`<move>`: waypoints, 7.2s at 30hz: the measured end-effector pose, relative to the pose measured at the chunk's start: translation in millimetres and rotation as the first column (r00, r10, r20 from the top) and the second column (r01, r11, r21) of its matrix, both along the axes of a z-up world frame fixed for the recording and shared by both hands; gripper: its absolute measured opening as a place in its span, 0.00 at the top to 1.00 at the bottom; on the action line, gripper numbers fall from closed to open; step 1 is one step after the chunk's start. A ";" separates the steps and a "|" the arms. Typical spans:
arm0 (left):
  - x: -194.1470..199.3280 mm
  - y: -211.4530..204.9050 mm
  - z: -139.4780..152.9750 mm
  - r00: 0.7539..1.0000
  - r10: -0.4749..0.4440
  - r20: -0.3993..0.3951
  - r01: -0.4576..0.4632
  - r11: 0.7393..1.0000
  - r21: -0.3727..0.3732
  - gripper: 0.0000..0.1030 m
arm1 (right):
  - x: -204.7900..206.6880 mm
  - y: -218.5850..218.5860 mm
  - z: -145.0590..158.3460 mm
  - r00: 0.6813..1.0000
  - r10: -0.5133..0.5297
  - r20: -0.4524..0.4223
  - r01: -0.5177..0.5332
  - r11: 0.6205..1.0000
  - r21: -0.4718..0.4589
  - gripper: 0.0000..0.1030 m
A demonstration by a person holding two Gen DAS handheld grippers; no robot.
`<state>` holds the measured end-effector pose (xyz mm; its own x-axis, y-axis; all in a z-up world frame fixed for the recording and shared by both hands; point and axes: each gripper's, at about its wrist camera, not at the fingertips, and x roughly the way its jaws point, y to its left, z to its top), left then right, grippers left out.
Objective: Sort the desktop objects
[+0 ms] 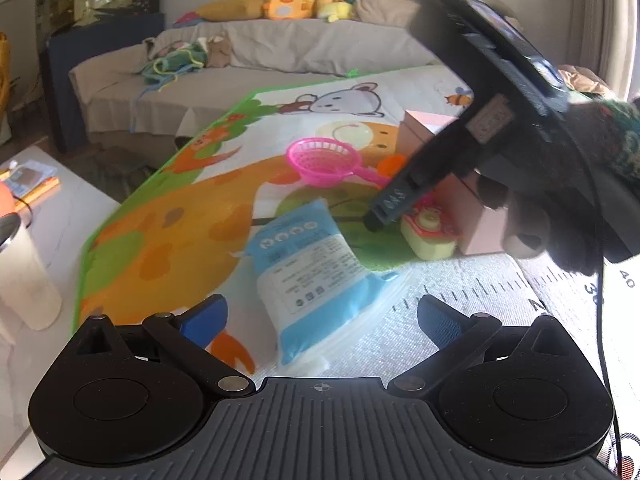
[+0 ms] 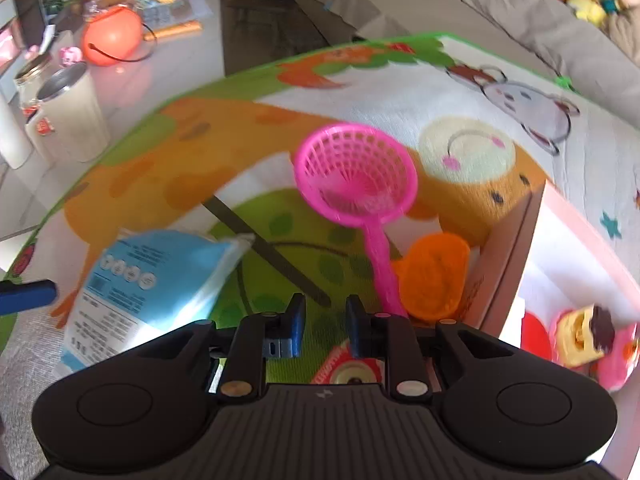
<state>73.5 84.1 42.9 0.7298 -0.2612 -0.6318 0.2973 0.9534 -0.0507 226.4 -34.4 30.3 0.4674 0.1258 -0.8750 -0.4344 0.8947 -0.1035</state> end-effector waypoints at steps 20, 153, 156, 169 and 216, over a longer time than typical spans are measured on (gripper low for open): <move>27.4 -18.2 -6.3 0.992 0.107 -0.068 -0.108 0.994 -0.009 0.00 | -148.9 -184.2 43.4 0.991 -0.133 -0.006 0.127 0.929 0.348 0.44; 24.3 -3.0 -13.1 0.973 0.146 -0.178 -0.139 0.989 0.048 0.00 | -11.7 29.0 44.9 0.997 0.071 0.039 -0.071 0.997 -0.015 0.59; 26.7 -2.9 -11.3 0.975 0.148 -0.165 -0.142 0.989 0.052 0.00 | -10.8 36.7 34.8 0.996 0.086 0.000 -0.086 0.996 -0.009 0.59; 26.6 -11.9 -8.7 0.982 0.129 -0.139 -0.118 0.989 0.089 0.00 | -32.5 26.4 13.2 0.988 0.113 -0.103 -0.109 0.993 0.044 0.59; 6.0 -22.4 30.9 0.986 0.104 -0.132 -0.098 0.994 0.051 0.02 | -66.9 -17.9 42.3 0.997 0.076 -0.007 -0.077 0.996 -0.042 0.54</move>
<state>79.6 61.7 73.8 0.6588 -0.1602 -0.7350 0.1931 0.9803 -0.0406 159.6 -52.3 72.5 0.4532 0.1238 -0.8828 -0.5021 0.8537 -0.1381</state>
